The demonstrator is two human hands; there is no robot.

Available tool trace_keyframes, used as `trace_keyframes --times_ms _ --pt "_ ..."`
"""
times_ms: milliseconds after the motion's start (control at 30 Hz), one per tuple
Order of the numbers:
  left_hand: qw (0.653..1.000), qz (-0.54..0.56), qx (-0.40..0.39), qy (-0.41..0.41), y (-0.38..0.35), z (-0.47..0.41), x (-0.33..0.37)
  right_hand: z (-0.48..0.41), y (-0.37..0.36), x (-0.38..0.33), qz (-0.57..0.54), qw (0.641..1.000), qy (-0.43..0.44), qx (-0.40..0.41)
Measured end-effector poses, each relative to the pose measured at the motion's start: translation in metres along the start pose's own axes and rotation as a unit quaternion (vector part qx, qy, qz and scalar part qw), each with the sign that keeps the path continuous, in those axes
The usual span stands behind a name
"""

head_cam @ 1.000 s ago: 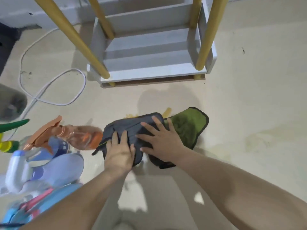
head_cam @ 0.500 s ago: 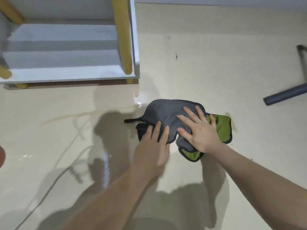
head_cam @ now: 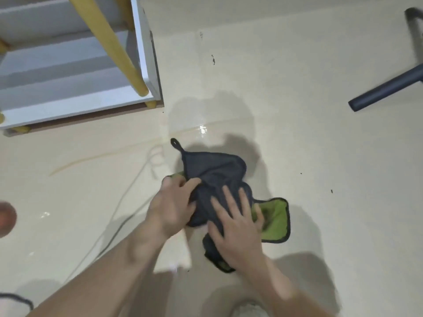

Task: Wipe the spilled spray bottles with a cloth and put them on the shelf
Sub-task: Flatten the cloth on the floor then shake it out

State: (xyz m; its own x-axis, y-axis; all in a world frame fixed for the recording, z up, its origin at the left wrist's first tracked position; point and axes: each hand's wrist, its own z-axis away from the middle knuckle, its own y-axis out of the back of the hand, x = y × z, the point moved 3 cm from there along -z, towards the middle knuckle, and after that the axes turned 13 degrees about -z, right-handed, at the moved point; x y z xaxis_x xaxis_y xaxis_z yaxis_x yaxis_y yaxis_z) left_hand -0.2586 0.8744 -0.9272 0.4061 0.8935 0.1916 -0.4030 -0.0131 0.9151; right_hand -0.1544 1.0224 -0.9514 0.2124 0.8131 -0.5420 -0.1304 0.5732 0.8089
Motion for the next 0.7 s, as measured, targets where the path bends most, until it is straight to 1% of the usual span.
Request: trace_keyframes --times_ms 67,133,167,233,300,333,367,433,500,533,600,633,667,700 --pt "0.998 -0.015 -0.042 0.052 -0.012 0.045 -0.040 0.032 -0.030 -0.030 0.004 0.994 0.078 -0.079" --pt "0.989 0.018 -0.063 0.130 -0.021 0.089 -0.064 0.048 -0.048 -0.046 0.017 0.976 0.159 -0.145" --pt "0.984 0.031 -0.080 0.159 -0.025 0.110 -0.067 0.052 -0.053 -0.048 0.022 0.965 0.195 -0.176" --pt "0.973 0.029 -0.124 0.192 -0.038 0.145 -0.060 0.051 -0.053 -0.042 0.024 0.940 0.260 -0.221" --pt "0.965 0.023 -0.154 0.209 -0.051 0.163 -0.033 0.043 -0.041 -0.021 0.027 0.924 0.292 -0.245" --pt "0.963 0.017 -0.162 0.214 -0.055 0.162 -0.014 0.035 -0.032 -0.008 0.036 0.929 0.284 -0.234" --pt "0.962 0.008 -0.167 0.215 -0.059 0.159 0.006 0.028 -0.020 0.005 0.037 0.942 0.253 -0.217" --pt "0.964 -0.026 -0.178 0.195 -0.064 0.145 0.045 0.023 0.004 0.023 0.015 0.973 0.151 -0.173" --pt "0.975 -0.024 -0.150 0.160 -0.059 0.124 0.074 0.028 0.016 0.032 -0.009 0.993 0.044 -0.111" --pt "0.981 -0.012 -0.132 0.139 -0.057 0.114 0.079 0.031 0.017 0.032 -0.019 0.996 0.000 -0.082" --pt "0.987 0.015 -0.106 0.123 -0.052 0.101 0.062 0.034 0.010 0.024 -0.034 0.996 -0.062 -0.053" --pt "0.988 0.013 -0.097 0.123 -0.052 0.099 0.040 0.033 0.004 0.018 -0.035 0.995 -0.073 -0.059" --pt "0.988 -0.003 -0.080 0.130 -0.048 0.101 0.015 0.032 -0.005 0.010 -0.019 0.996 -0.055 -0.073" --pt "0.988 -0.025 -0.058 0.143 -0.045 0.106 -0.013 0.029 -0.014 -0.003 0.009 0.995 -0.008 -0.095"
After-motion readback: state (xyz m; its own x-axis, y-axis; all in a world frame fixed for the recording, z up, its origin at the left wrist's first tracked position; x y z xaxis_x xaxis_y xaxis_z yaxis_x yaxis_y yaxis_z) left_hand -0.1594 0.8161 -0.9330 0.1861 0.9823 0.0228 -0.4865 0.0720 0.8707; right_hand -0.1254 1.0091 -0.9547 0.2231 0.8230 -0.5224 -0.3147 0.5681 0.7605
